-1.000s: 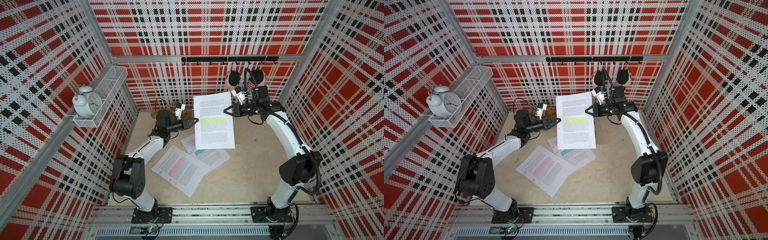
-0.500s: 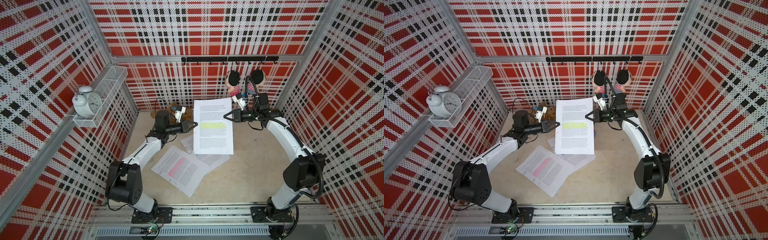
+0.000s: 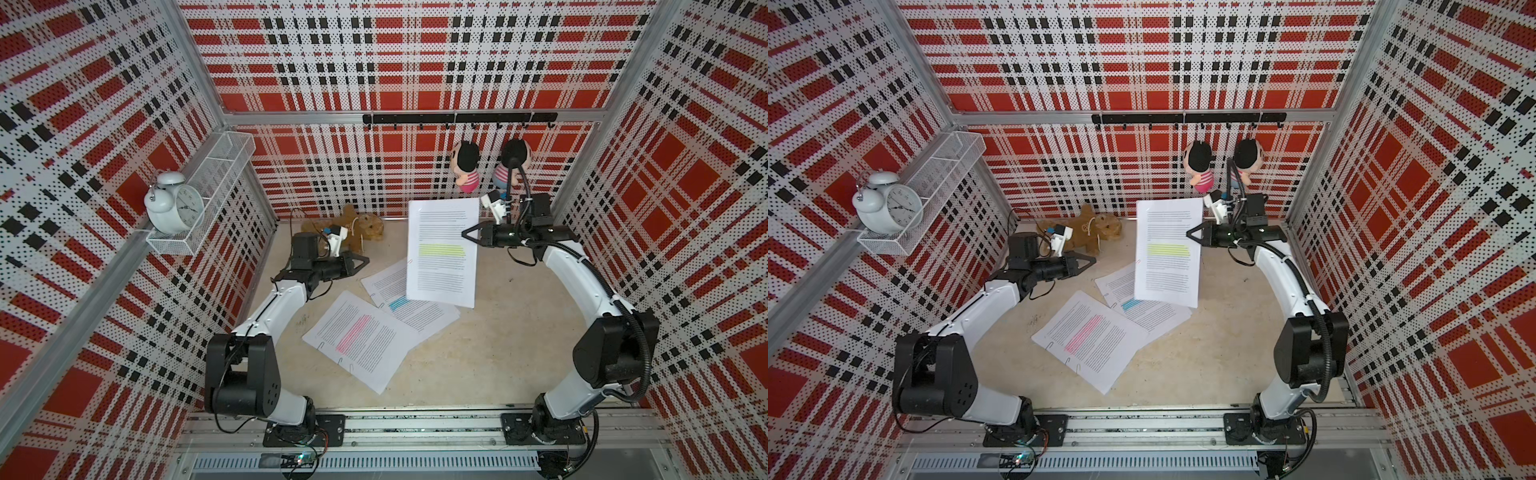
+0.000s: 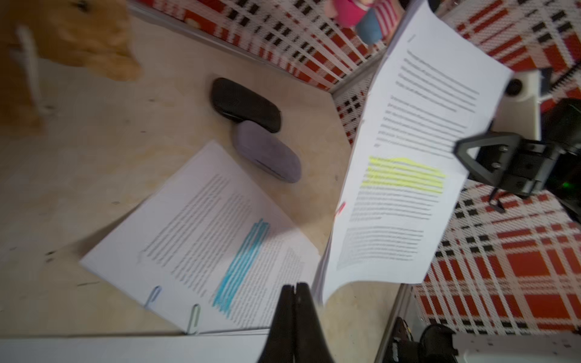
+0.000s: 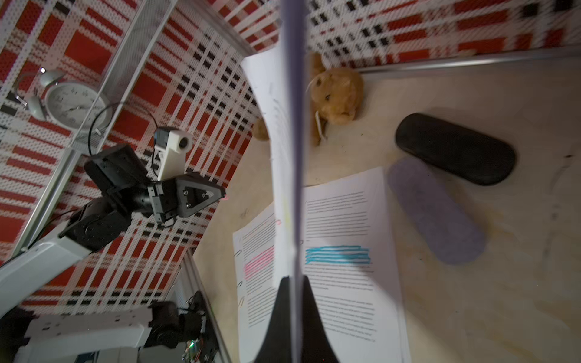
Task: Unclip the paperclips from the documents
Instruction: Place the paper clip at the center of the board.
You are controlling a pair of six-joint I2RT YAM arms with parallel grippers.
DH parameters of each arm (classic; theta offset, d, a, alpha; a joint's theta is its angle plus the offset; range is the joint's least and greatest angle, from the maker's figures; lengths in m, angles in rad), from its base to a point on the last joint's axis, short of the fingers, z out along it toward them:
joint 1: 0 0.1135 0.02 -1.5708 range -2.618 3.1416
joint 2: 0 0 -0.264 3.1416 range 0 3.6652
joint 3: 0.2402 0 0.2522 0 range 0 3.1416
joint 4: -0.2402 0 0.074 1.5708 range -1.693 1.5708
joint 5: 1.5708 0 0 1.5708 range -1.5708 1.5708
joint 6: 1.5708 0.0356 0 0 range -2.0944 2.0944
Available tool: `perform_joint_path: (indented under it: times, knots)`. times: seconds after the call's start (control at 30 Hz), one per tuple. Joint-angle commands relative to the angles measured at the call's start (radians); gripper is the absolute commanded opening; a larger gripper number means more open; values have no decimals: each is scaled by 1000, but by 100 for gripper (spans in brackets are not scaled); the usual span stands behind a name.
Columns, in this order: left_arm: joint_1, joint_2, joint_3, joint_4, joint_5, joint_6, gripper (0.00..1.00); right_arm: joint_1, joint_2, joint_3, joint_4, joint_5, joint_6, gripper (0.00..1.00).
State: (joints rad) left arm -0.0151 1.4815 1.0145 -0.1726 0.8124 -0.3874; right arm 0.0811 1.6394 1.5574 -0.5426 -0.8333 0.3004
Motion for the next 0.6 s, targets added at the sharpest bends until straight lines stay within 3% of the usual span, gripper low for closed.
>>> perform_joint_path:
  times: [0.0,0.13,0.4,0.5,0.57]
  knots:
    - [14,-8,-16,-99,-65,51,0,-27,-56,-6,49,57,-20,0]
    - [26,4,-14,-109,-97,54,0,-26,-58,-26,62,43,-7,0]
    - [100,93,-13,-111,-424,-34,1,77,-50,-19,29,65,-10,0]
    - [130,146,0,-86,-512,-58,4,141,-37,-12,34,77,3,0]
    - [147,179,13,-80,-565,-72,12,181,-28,-2,40,80,19,0]
